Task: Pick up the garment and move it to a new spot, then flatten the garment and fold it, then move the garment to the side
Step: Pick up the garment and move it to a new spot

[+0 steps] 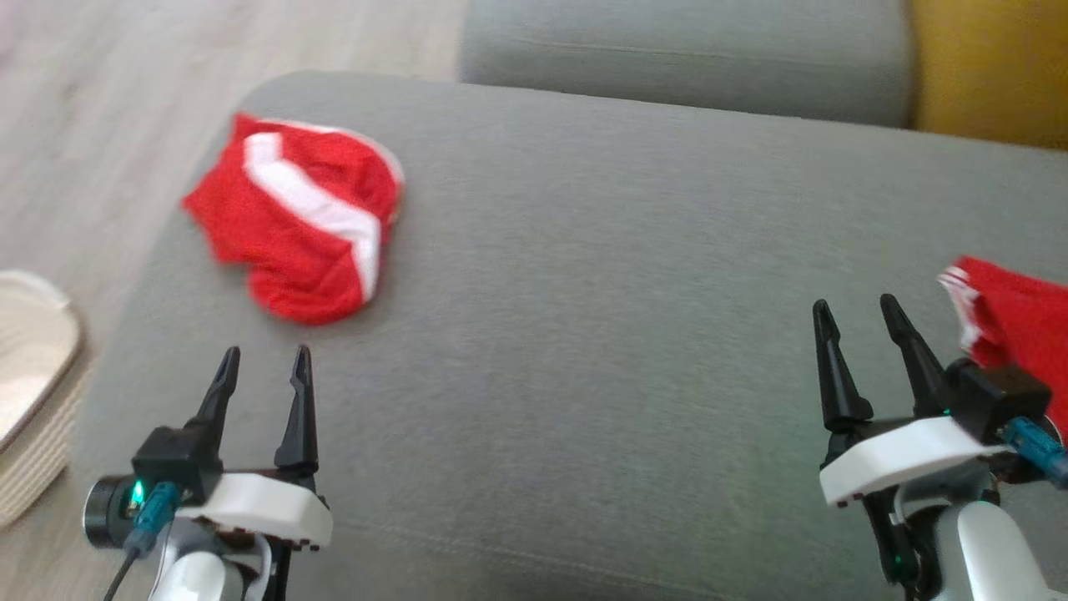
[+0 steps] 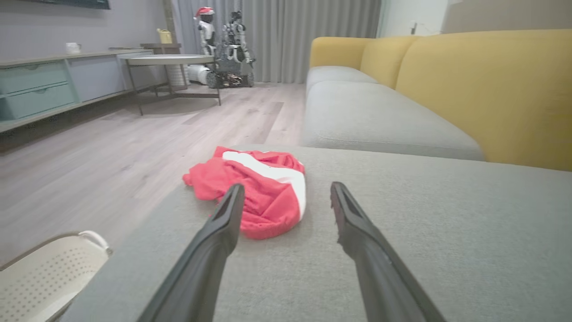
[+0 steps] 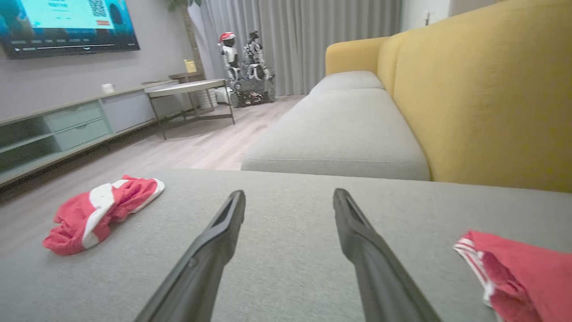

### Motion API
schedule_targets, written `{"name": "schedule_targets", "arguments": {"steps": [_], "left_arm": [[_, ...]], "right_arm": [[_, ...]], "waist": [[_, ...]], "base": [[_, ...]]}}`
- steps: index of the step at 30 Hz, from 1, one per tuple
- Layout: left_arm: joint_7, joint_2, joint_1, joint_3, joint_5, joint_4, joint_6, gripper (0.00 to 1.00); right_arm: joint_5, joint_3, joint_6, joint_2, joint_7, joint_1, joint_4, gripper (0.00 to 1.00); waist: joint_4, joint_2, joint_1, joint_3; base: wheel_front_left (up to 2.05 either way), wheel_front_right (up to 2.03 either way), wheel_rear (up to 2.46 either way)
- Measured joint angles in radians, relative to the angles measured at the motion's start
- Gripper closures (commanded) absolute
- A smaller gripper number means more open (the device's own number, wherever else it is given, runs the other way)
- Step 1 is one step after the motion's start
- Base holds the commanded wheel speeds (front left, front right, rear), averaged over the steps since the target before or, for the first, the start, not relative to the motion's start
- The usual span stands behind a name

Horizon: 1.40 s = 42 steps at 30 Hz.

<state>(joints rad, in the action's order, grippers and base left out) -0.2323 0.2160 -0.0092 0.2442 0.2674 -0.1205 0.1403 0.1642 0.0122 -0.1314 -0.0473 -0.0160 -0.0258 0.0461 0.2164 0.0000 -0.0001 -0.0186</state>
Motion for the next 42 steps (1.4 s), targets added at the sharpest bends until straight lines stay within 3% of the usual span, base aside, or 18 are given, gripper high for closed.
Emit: {"name": "schedule_targets", "arguments": {"steps": [8, 14, 28, 36, 42], "left_arm": [[-0.008, 0.003, -0.006, -0.007, 0.010, -0.015, 0.000, 0.00], [-0.008, 0.004, -0.006, -0.015, 0.019, -0.020, 0.000, 0.00], [-0.016, 0.001, -0.046, -0.019, 0.055, -0.045, -0.018, 0.00], [-0.016, -0.011, -0.247, -0.048, 0.106, -0.144, -0.045, 0.00], [-0.016, -0.009, -0.477, -0.095, 0.142, -0.329, -0.076, 0.00]], "right_arm": [[-0.018, 0.012, 0.000, 0.000, -0.002, 0.001, -0.016, 0.00], [-0.025, 0.016, 0.000, 0.001, -0.002, 0.004, -0.024, 0.00], [-0.026, 0.018, 0.000, 0.001, -0.021, 0.014, -0.042, 0.00], [-0.058, 0.021, 0.000, 0.001, -0.047, -0.051, -0.092, 0.00], [-0.081, 0.030, 0.000, -0.001, -0.068, -0.113, -0.134, 0.00]], "waist": [[0.133, 0.0000, 0.0000, 0.003], [0.165, 0.0000, 0.0000, 0.010], [0.146, 0.0000, 0.0000, -0.029], [0.098, 0.0000, 0.0001, -0.124], [0.048, 0.0000, 0.0003, -0.235]], "base": [[0.00, 0.00, 0.00], [0.00, 0.00, 0.00], [0.00, 0.00, 0.00], [0.00, 0.00, 0.00], [0.00, 0.00, 0.00]]}}
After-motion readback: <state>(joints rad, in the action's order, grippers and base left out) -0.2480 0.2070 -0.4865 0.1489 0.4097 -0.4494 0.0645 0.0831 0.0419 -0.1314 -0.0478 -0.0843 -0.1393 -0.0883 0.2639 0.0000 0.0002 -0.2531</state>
